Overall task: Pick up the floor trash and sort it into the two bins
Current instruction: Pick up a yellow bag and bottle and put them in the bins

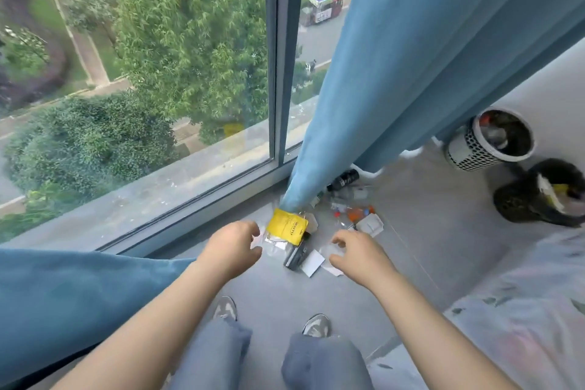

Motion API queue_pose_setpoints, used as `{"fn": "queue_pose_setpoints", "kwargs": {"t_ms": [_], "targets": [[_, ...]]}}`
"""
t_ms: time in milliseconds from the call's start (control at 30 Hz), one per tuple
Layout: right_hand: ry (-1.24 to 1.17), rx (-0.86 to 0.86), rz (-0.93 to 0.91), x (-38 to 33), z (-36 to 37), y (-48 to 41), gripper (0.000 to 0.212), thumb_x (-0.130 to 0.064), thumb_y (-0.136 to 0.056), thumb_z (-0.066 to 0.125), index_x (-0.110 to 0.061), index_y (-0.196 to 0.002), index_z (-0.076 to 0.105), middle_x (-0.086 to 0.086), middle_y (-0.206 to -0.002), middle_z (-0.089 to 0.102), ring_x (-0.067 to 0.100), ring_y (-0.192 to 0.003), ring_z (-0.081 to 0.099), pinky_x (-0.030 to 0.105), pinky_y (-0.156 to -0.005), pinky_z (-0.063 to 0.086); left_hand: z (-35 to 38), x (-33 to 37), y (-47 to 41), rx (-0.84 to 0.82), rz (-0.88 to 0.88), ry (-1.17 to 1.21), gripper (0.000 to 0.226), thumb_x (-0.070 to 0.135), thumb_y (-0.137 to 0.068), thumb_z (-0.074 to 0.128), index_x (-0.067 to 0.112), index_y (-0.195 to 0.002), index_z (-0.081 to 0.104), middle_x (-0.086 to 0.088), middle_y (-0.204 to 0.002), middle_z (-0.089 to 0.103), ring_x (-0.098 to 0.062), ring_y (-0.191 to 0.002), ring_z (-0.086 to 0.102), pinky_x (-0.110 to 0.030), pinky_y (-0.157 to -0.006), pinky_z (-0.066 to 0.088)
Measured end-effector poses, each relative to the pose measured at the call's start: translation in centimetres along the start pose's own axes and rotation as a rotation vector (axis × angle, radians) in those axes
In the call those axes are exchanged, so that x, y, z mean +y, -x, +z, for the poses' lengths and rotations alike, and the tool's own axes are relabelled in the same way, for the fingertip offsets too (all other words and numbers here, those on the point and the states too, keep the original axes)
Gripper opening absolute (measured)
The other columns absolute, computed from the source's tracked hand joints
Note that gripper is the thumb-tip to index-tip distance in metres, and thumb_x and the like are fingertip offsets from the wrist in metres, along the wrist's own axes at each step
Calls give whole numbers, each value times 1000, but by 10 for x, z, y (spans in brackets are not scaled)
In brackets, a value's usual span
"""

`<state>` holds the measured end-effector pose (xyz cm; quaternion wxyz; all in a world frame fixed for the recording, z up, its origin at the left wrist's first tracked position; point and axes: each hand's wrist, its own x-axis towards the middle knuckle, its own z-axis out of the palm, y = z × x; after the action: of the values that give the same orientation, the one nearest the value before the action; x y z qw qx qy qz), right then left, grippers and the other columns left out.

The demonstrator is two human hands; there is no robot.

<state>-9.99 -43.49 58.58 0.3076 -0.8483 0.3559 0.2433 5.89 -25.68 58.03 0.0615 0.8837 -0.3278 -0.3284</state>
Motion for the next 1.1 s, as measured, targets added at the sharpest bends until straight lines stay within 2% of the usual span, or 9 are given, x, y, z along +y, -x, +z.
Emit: {"fn": "queue_pose_setpoints", "kwargs": {"t_ms": [100, 333, 467, 667, 867, 1000, 1100], "targets": [[-42, 3, 5, 24, 36, -46, 41, -21, -84, 58, -18, -125, 58, 3, -124, 62, 19, -116, 56, 30, -93, 47, 46, -21, -45, -33, -16, -28, 35, 29, -87, 55, 20, -121, 56, 2, -115, 63, -19, -108, 58, -28, -87, 47], [50, 25, -33, 71, 142, -188, 36, -20, -84, 59, -13, -119, 61, 8, -121, 64, 26, -113, 57, 36, -91, 49, 162, -87, -169, -80, 8, -172, 36, 25, -88, 52, 18, -123, 55, -1, -119, 61, -21, -110, 57, -30, -88, 48], [136, 15, -90, 97, 200, -272, 39, -20, -84, 59, -12, -123, 60, 7, -124, 62, 25, -115, 56, 35, -90, 49, 226, -122, -242, -101, 46, -279, 35, 27, -88, 53, 15, -120, 56, -3, -116, 62, -23, -106, 59, -33, -87, 51], [225, 32, -185, 124, 276, -379, 47, -23, -84, 61, -17, -131, 55, 7, -130, 56, 24, -120, 52, 30, -93, 44, 309, -153, -341, -124, 95, -397, 35, 27, -89, 51, 12, -120, 54, -5, -121, 59, -25, -111, 57, -34, -89, 49], [457, 119, -329, 138, 315, -436, 46, -28, -86, 58, -22, -131, 52, 4, -125, 55, 24, -117, 53, 31, -90, 44, 356, -177, -399, -45, 196, -474, 36, 32, -89, 53, 10, -117, 56, -6, -119, 60, -28, -110, 57, -36, -90, 50], [465, 162, -332, 139, 340, -458, 46, -30, -85, 58, -21, -131, 53, 4, -122, 55, 25, -114, 55, 33, -90, 46, 381, -194, -413, -13, 210, -462, 36, 33, -89, 52, 11, -117, 56, -4, -118, 60, -26, -110, 56, -34, -89, 49], [539, 178, -336, 148, 359, -458, 38, -32, -86, 56, -18, -121, 56, 5, -117, 56, 28, -111, 56, 36, -87, 48, 399, -207, -417, -11, 201, -458, 36, 34, -88, 53, 11, -114, 58, -4, -114, 62, -27, -106, 58, -34, -88, 50]]}}
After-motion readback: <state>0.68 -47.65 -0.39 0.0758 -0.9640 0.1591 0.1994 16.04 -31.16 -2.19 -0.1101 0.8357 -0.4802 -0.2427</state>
